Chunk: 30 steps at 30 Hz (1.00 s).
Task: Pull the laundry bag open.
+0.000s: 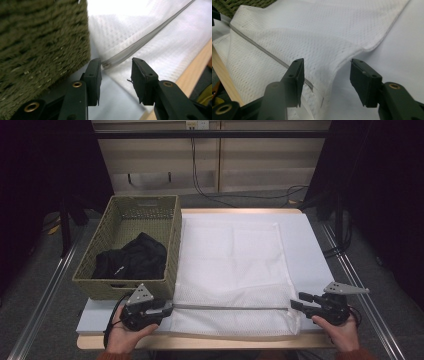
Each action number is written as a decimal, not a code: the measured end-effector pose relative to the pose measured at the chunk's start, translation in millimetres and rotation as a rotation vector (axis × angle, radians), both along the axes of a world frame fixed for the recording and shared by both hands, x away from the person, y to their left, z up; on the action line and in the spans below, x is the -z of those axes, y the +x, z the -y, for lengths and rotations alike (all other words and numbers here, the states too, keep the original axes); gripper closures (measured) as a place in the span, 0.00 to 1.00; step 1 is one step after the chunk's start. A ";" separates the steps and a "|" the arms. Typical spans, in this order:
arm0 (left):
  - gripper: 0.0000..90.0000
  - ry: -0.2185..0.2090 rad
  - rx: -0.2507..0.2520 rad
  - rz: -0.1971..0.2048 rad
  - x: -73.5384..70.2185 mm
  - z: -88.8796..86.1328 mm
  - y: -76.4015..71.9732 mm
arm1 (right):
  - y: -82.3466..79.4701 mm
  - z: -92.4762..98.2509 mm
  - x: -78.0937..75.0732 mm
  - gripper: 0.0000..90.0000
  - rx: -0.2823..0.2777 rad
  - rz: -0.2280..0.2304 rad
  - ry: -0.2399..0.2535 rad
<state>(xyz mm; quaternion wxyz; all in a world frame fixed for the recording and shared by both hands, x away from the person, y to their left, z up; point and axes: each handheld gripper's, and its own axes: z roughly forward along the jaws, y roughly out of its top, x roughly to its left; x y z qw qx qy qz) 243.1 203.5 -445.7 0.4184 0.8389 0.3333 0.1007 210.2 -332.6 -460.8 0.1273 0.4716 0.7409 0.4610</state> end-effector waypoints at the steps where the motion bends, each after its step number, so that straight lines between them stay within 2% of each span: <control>1: 0.63 -0.019 -0.011 0.029 -2.6 -1.0 -3.1 | -0.3 -0.2 -1.3 0.47 -0.002 0.010 -0.003; 4: 0.55 -0.050 -0.028 0.093 -6.9 -2.0 -10.4 | -1.6 -7.0 -8.2 0.44 -0.038 0.050 -0.012; 7: 0.47 -0.073 -0.046 0.140 -9.0 -1.9 -14.1 | -0.6 -14.9 -12.7 0.42 -0.070 0.070 -0.005; 11: 0.34 -0.079 -0.052 0.162 -9.4 1.1 -15.8 | 6.5 -27.1 -13.3 0.43 -0.119 0.059 0.022; 13: 0.31 -0.090 -0.038 0.179 -10.7 3.4 -18.1 | 11.2 -35.1 -12.8 0.43 -0.170 0.052 0.027; 15: 0.23 -0.105 -0.045 0.181 -11.8 7.0 -19.8 | 15.3 -43.3 -11.5 0.41 -0.202 0.045 0.052; 16: 0.21 -0.108 -0.030 0.188 -12.0 7.9 -19.2 | 17.1 -47.6 -11.1 0.40 -0.215 0.046 0.050; 17: 0.19 -0.098 -0.039 0.190 -12.2 9.4 -20.1 | 18.3 -51.3 -10.5 0.38 -0.215 0.061 0.042; 19: 0.15 -0.099 -0.037 0.192 -12.3 9.8 -20.1 | 20.6 -57.5 -10.4 0.36 -0.226 0.064 0.047; 22: 0.11 -0.117 -0.070 0.194 -13.6 7.1 -22.2 | 25.1 -68.2 -10.6 0.32 -0.252 0.074 0.059; 24: 0.09 -0.155 -0.081 0.176 -14.1 3.9 -22.4 | 29.6 -79.1 -10.2 0.30 -0.318 0.029 0.069; 26: 0.06 -0.137 -0.082 0.197 -14.0 2.6 -23.7 | 32.4 -88.0 -9.5 0.31 -0.328 0.023 0.049; 27: 0.06 -0.141 -0.078 0.195 -13.9 2.0 -23.4 | 35.1 -93.1 -9.3 0.31 -0.338 0.022 0.039; 29: 0.06 -0.156 -0.088 0.180 -14.3 -1.4 -21.4 | 40.4 -100.0 -9.8 0.29 -0.348 0.007 0.048; 30: 0.06 -0.165 -0.088 0.180 -14.0 -2.9 -20.3 | 43.1 -104.0 -10.4 0.29 -0.351 0.004 0.035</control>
